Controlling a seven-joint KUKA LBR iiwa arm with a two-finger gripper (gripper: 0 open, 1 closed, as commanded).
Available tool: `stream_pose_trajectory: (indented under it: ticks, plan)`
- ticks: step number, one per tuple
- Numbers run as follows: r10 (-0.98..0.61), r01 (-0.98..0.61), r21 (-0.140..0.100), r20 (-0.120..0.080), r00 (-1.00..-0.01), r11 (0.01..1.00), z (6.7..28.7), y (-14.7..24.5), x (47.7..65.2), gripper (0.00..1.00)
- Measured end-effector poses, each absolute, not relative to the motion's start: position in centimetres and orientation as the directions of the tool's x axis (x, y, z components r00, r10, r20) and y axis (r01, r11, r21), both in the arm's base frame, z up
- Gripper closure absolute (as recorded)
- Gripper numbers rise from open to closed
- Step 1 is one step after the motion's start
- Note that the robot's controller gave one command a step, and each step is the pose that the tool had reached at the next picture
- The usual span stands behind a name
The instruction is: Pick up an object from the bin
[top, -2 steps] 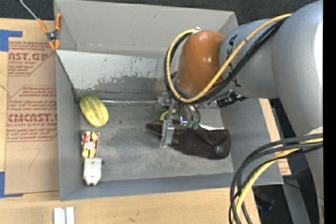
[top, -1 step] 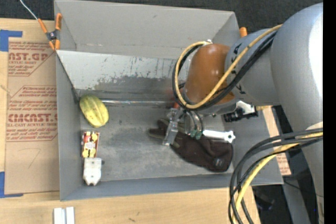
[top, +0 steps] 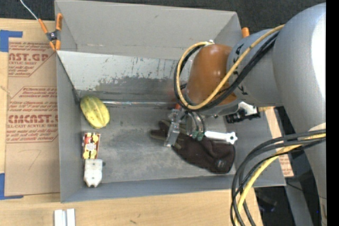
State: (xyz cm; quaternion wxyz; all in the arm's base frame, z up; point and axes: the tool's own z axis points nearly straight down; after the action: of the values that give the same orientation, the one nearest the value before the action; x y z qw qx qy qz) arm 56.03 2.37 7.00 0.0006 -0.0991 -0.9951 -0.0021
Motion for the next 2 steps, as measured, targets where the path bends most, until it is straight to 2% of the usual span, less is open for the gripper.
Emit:
stream_pose_trajectory:
  ticks: [1,2]
  plan:
    - [0.174,0.174,0.003,0.006,-0.985,0.985,14.0,1.2,55.8,1.00]
    - [0.165,0.165,0.005,-0.005,-0.986,0.986,10.7,0.7,57.1,1.00]
